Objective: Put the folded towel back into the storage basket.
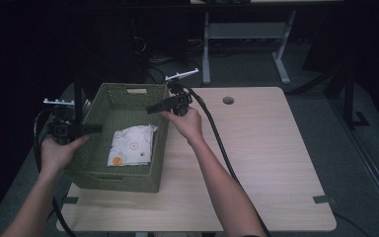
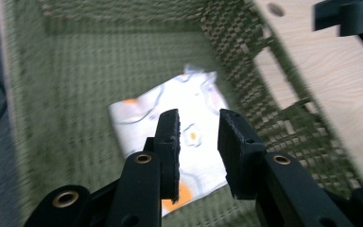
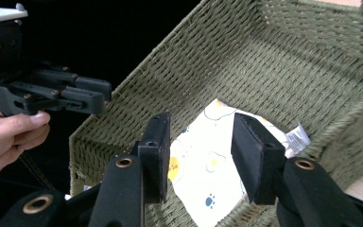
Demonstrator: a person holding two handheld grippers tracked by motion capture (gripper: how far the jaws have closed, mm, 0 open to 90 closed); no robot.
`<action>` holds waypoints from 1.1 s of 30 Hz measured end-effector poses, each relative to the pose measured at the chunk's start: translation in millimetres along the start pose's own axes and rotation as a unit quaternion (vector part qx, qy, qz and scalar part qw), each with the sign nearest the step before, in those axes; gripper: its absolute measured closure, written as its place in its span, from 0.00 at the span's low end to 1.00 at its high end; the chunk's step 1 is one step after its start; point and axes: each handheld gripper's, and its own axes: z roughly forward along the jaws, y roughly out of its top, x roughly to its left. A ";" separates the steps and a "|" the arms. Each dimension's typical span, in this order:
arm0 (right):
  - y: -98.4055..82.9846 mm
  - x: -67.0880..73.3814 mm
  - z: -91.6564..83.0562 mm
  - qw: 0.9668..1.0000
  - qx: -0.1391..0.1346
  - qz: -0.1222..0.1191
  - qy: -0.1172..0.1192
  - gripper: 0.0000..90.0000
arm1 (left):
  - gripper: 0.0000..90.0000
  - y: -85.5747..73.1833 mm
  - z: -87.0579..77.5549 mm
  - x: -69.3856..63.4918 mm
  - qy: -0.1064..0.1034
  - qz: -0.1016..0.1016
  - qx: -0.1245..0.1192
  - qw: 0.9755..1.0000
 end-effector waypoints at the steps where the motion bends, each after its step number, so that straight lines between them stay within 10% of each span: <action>1: 0.0 0.1 -2.9 1.000 -0.002 0.000 -0.001 0.64 | 0.77 0.4 0.0 -2.3 -0.003 0.003 0.000 1.000; 33: -39.0 -41.4 -100.0 0.998 -0.038 0.026 -0.037 0.51 | 0.69 10.3 31.1 -66.8 -0.083 0.035 -0.014 0.996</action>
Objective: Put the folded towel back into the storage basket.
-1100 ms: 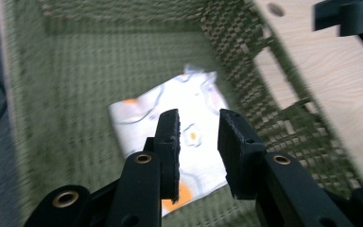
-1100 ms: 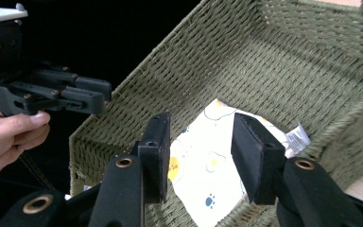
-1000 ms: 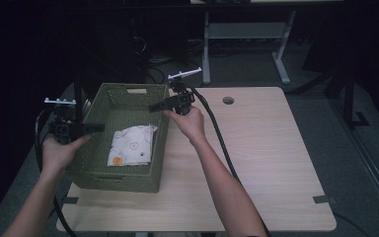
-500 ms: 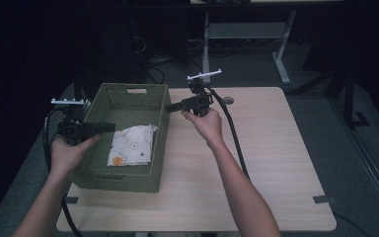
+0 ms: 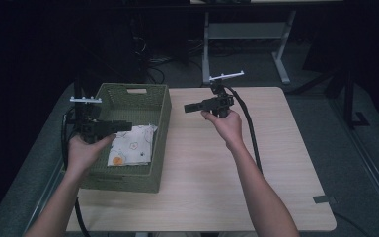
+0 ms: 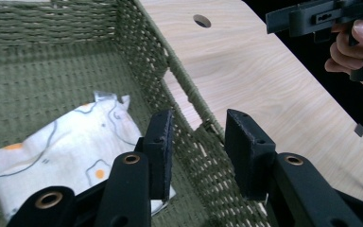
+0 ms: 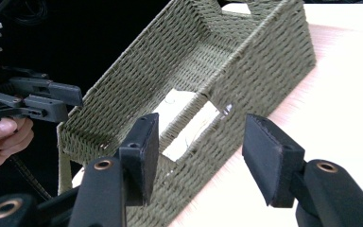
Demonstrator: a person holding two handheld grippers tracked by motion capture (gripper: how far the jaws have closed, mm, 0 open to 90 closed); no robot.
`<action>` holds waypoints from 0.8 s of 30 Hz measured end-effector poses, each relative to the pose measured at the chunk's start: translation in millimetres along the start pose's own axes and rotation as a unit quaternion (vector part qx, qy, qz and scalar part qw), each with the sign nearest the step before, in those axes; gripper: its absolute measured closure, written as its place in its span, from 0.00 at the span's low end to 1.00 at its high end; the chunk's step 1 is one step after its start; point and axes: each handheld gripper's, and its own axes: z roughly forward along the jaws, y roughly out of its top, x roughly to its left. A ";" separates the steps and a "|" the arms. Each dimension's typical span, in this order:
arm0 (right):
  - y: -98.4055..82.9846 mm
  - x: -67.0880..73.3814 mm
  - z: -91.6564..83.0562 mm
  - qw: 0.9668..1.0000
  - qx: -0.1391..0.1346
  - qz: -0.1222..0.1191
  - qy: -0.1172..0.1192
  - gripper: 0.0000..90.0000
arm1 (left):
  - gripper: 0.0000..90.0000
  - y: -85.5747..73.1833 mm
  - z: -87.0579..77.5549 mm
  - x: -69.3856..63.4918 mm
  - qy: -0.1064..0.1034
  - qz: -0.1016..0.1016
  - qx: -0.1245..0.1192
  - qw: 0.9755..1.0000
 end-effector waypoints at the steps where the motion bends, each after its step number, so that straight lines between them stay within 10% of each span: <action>1: -1.2 -1.6 -2.3 1.000 -0.002 0.000 -0.001 0.51 | 0.69 0.2 1.7 -1.9 -0.001 0.000 0.000 1.000; 24: -32.7 -37.7 -61.7 0.999 -0.030 0.019 0.002 0.47 | 0.64 9.2 40.4 -52.8 -0.020 0.017 0.012 1.000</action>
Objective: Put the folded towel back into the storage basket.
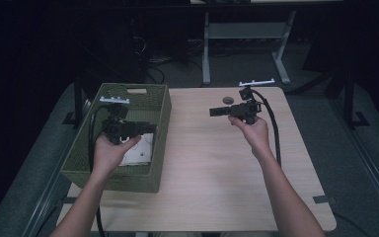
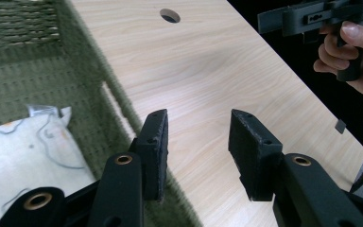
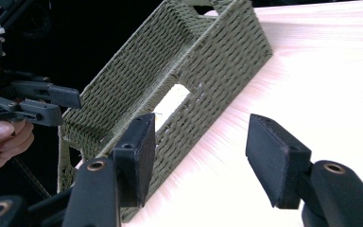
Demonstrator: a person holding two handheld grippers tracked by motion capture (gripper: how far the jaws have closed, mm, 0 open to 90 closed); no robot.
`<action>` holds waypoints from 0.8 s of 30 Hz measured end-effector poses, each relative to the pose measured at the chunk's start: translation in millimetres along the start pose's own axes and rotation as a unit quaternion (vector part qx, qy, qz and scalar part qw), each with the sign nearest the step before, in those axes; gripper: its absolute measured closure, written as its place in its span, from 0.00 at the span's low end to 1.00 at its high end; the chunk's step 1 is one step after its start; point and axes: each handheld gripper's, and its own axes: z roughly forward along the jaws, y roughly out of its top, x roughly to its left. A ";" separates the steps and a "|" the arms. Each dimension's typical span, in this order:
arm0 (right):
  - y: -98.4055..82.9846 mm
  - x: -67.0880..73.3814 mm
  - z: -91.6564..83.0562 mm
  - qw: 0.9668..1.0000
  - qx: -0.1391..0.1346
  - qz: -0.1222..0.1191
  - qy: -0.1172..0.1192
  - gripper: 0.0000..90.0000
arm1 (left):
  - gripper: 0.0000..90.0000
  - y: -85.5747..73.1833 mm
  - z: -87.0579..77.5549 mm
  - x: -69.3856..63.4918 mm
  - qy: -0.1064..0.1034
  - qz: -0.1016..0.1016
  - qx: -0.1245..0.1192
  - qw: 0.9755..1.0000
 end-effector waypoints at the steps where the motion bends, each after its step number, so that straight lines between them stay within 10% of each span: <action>1: -1.7 -2.3 -2.7 1.000 0.000 0.002 -0.001 0.47 | 0.64 0.8 2.1 -2.3 -0.001 0.001 0.000 1.000; 24: -35.6 -35.0 -61.5 0.999 -0.024 0.032 -0.026 0.44 | 0.59 7.8 54.9 -44.8 -0.038 0.019 0.014 0.999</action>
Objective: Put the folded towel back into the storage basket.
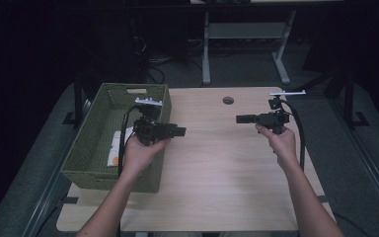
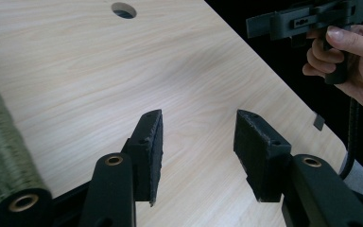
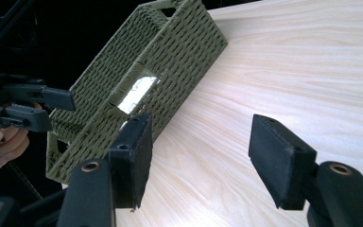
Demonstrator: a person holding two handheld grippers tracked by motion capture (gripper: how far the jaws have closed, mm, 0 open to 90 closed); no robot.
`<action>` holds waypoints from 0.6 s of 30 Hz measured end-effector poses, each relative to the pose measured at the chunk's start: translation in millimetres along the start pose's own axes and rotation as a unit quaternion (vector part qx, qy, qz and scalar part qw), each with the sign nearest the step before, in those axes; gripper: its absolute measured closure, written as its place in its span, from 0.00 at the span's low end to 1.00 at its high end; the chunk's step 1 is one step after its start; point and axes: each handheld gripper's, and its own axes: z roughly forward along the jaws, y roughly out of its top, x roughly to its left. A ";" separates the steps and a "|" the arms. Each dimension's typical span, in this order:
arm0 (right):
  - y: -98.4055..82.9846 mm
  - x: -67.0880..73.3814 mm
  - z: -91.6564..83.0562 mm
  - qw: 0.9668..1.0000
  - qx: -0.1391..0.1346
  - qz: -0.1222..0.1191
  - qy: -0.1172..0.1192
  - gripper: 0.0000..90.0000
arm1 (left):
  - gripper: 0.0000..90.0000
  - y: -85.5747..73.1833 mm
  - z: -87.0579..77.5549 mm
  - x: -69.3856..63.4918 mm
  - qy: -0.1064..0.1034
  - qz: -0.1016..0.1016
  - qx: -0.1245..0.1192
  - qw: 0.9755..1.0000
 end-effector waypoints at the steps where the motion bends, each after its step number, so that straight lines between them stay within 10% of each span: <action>1: -1.1 -0.9 -1.4 1.000 0.000 0.001 -0.001 0.44 | 0.59 0.0 1.5 -0.8 -0.001 0.002 0.001 1.000; 18: -17.6 -13.9 -17.3 1.000 0.002 0.013 -0.011 0.43 | 0.57 -4.7 28.4 -13.1 -0.019 0.001 0.004 1.000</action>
